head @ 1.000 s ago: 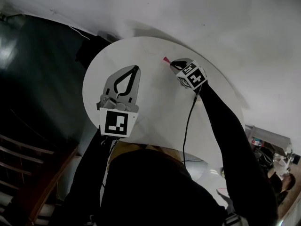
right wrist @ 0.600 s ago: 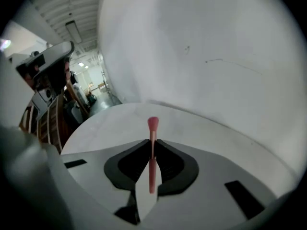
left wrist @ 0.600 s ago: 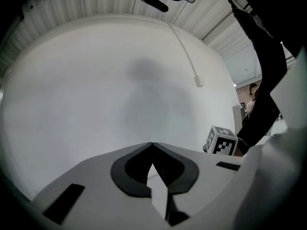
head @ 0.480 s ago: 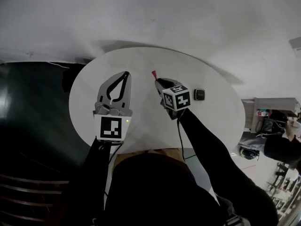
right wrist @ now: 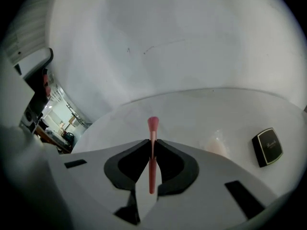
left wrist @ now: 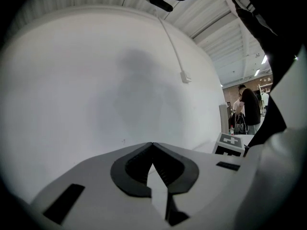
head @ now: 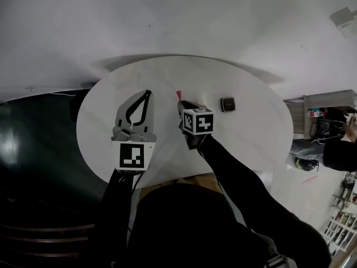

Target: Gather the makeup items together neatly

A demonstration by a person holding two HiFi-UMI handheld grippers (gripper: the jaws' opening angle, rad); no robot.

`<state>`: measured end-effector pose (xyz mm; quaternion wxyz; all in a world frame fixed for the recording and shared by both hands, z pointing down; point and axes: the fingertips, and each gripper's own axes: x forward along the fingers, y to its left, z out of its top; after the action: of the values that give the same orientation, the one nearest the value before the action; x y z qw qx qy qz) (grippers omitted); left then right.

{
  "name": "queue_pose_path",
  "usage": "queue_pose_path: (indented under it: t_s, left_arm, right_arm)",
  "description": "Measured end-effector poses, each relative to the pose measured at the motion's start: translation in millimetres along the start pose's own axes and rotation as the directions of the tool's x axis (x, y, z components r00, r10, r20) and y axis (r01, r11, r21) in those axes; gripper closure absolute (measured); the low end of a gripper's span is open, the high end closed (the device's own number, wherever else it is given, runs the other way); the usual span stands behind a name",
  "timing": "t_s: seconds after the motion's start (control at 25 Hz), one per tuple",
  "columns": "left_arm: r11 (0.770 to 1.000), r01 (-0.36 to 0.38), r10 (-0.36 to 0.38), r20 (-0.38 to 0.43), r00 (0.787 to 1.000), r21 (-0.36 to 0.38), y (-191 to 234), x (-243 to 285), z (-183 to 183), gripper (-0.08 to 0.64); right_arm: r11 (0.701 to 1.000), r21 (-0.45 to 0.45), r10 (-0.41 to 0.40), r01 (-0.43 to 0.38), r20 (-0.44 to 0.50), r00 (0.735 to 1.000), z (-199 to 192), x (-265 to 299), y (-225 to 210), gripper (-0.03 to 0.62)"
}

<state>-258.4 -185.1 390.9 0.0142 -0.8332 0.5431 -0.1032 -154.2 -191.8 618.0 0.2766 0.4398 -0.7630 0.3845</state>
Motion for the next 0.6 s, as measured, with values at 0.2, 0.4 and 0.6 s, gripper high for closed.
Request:
queue_pose_path:
  t_s: [0.2,0.4,0.6]
  left_arm:
    - [1.000,0.018,-0.018,-0.020,1.000,0.004,-13,7,-2,0.545]
    - [1.000,0.019,-0.019,-0.029,0.999,-0.005,-19,10,-4,0.545]
    - [1.000,0.020,-0.020,-0.037,0.999,0.000,-22,14,-5,0.545]
  right_arm:
    - [0.999,0.022,-0.035,0.036,-0.059,0.998,-15,7,-8,0.526]
    - [0.998,0.038,-0.045,0.049,-0.095,0.994,-26,15,-13,0.526]
    - [0.998,0.031,-0.052,0.056,-0.116,0.992,-30,22,-15,0.526]
